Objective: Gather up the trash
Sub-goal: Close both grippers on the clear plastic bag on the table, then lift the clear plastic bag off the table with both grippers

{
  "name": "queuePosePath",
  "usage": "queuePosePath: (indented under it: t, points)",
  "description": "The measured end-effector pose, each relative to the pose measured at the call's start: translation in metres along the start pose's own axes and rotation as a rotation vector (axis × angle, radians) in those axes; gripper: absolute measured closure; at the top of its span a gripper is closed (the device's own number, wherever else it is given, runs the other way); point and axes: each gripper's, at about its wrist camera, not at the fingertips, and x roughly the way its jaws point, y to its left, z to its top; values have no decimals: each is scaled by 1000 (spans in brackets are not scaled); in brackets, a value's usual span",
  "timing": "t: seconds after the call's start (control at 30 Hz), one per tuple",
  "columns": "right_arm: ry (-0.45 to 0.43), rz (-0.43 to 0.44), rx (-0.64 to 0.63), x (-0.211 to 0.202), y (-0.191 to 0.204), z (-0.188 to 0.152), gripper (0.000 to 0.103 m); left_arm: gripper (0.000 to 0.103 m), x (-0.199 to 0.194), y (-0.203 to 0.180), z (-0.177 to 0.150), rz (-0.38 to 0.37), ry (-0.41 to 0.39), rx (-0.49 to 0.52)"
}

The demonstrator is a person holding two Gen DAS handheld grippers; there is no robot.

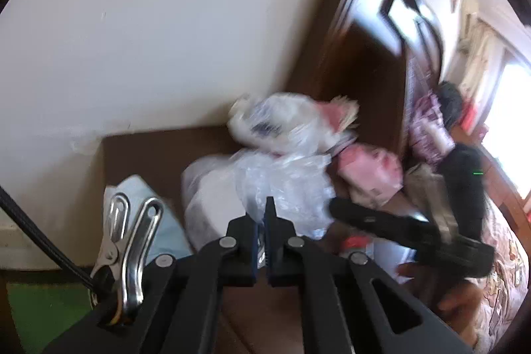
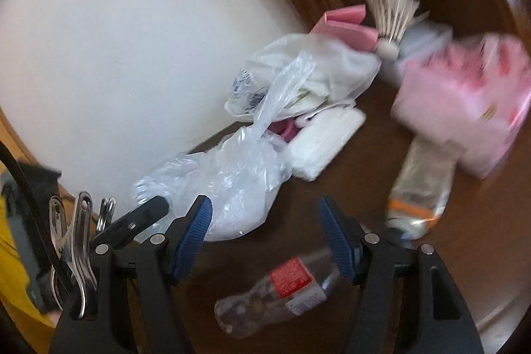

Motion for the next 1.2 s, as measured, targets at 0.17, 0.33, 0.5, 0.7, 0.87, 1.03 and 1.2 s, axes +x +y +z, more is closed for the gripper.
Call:
queuePosePath:
  t: [0.17, 0.33, 0.5, 0.7, 0.87, 1.03, 1.2]
  points:
    - [-1, 122, 76, 5, -6, 2, 64, 101, -7, -11, -4, -114, -17, 1]
    - [-44, 153, 44, -1, 0, 1, 102, 101, -23, -16, -4, -141, -87, 8]
    - [-107, 148, -38, -18, 17, -2, 102, 101, -39, -21, 3, -175, -157, -16]
    - [-204, 183, -60, -50, 16, -2, 102, 101, -55, -36, 9, -205, -214, -22]
    - [-304, 220, -101, -86, 17, -2, 102, 101, -71, -55, 13, -265, -254, -15]
    - [-341, 217, -102, -116, 6, -6, 102, 101, -74, -80, 5, -291, -244, 32]
    - [-360, 191, -86, -136, -11, -14, 102, 101, -67, -94, -8, -302, -206, 38]
